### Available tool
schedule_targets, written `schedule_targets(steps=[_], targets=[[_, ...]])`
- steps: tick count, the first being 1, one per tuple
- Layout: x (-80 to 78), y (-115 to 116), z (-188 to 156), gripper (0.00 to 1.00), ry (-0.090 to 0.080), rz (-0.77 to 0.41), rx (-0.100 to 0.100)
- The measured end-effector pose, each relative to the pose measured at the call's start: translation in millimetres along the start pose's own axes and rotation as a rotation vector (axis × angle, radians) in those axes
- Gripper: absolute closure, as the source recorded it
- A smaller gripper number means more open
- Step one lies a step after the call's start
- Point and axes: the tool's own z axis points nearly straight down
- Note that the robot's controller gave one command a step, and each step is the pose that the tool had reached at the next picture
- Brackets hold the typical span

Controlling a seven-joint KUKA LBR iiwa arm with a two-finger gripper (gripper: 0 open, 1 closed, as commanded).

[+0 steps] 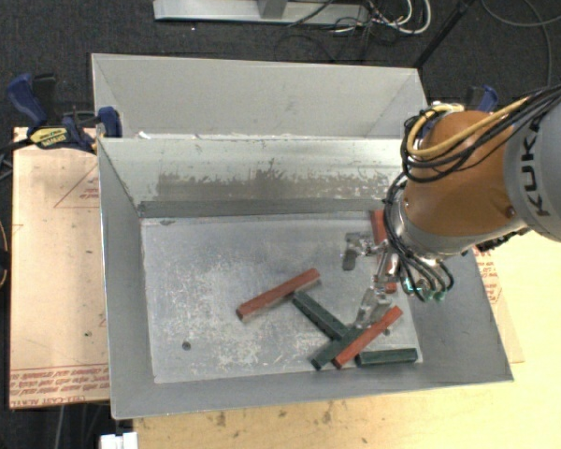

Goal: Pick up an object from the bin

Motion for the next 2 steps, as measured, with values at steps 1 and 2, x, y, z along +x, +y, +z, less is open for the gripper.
schedule_targets(steps=[1, 2], targets=[[11.2, -11.7, 53.3, 0.00, -0.006, 0.018, 0.000], [8.2, -14.1, 102.3, 1.00, -0.008, 0.041, 0.000]])
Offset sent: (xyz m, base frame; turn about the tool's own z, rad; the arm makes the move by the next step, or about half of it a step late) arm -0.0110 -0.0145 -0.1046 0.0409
